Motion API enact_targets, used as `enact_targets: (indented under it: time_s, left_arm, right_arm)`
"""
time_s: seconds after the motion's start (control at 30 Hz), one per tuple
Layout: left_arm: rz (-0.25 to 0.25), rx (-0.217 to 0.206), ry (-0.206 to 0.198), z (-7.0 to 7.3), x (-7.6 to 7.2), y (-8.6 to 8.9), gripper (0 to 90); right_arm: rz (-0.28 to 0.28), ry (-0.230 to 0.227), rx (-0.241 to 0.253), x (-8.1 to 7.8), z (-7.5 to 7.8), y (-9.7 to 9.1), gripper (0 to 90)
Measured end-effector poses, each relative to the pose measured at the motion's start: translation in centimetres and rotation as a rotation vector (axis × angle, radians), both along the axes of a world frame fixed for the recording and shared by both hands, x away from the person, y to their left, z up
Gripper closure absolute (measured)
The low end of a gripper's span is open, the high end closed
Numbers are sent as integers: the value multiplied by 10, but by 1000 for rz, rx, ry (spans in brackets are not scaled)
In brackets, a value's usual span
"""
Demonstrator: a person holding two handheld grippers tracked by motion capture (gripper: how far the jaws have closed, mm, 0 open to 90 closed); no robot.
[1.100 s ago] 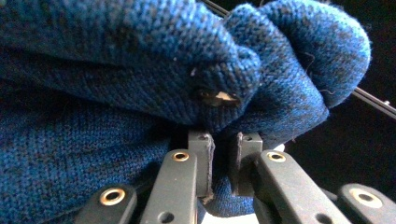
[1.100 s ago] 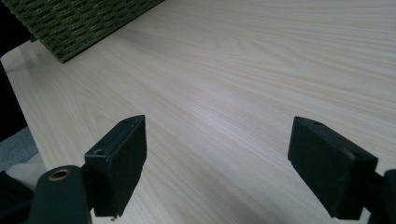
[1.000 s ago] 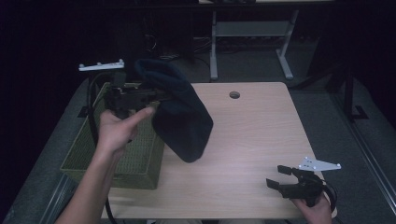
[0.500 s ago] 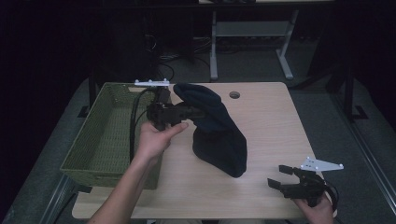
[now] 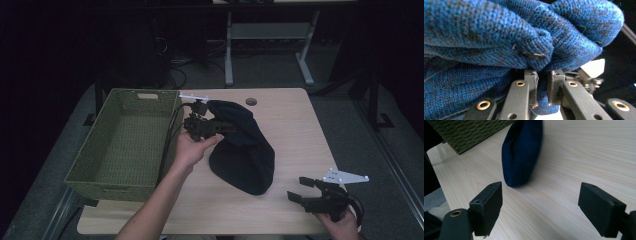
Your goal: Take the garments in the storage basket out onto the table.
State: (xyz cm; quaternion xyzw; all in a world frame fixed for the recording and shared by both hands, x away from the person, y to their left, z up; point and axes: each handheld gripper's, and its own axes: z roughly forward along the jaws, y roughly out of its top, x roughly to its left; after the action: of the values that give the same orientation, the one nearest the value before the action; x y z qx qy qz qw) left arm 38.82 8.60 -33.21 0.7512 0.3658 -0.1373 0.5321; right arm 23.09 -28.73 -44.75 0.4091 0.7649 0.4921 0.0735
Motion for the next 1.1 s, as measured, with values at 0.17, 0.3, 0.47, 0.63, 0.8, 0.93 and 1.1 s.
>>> enact_targets:
  time_s: [0.17, 0.3, 0.47, 0.63, 0.8, 0.93, 1.1]
  left_arm:
    - [20, 6, 51, -27, 14, -12, 806]
    - [33, 12, 76, -44, 25, -23, 804]
    - [42, 22, 96, -59, 34, -37, 787]
    - [45, 32, 101, -69, 43, -53, 752]
    - [65, 3, 107, -67, 50, -55, 639]
    - [70, -27, 90, -63, 51, -53, 617]
    - [54, -35, 76, -58, 45, -49, 619]
  right_arm:
    - [1, -1, 2, 0, 0, -1, 192]
    - [5, -1, -3, 1, -1, -1, 192]
    - [4, -1, -4, 1, -1, 0, 192]
    - [4, -3, 3, 2, -1, -1, 192]
    - [7, -2, 4, 3, 0, 0, 192]
    - [9, -2, 4, 4, 0, 1, 192]
    - [9, 0, 2, 6, 0, 2, 193]
